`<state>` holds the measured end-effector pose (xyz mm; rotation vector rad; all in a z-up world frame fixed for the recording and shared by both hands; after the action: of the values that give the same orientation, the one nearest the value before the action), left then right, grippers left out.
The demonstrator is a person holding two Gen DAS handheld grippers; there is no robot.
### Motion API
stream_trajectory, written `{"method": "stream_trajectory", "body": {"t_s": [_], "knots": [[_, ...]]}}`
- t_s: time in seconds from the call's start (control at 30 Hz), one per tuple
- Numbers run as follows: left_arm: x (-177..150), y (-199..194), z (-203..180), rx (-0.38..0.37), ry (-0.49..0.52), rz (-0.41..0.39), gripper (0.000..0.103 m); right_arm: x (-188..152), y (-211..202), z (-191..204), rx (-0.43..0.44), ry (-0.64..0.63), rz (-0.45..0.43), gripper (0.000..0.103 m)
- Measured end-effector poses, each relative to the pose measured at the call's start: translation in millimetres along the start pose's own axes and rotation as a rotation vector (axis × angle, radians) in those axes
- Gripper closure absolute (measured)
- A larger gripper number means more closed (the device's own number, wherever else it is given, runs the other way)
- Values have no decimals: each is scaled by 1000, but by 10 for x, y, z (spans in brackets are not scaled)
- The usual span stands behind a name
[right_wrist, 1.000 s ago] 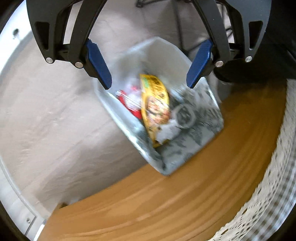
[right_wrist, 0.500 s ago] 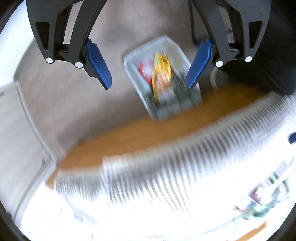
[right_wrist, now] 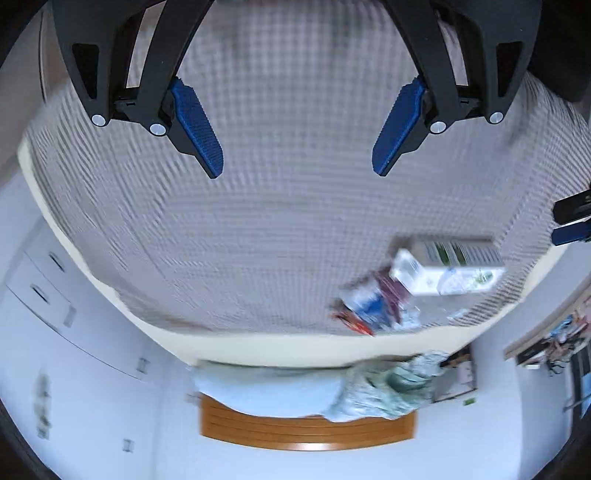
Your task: Collect trash
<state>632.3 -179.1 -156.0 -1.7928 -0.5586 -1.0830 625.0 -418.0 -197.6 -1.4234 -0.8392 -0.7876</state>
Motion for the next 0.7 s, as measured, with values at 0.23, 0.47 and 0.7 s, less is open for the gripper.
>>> {"method": "stream_trajectory", "body": {"t_s": [0.23,0.47,0.7], "knots": [[863,749,910,95,-27,-20,14,536,850,414,111,-18,-19,24],[1327,1403,1494,86,-175,52,24,897,1554,630,199,-48,-42,24],[1381,2351,1666,141,-187,168,49,1037,2613,633,314,120,32,35]]}}
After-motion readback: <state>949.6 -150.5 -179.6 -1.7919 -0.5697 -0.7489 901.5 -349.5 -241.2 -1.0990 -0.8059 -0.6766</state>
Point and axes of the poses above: each gripper's, at about its wrist camera, not at the fingertips, and y roughly the way its jaws point, z to its left, x to its top, the point moved 10 cm from there along y, roughly the way its jaws point, and after that the axes turned 14 degrees about -z, right-handed, at the moved point
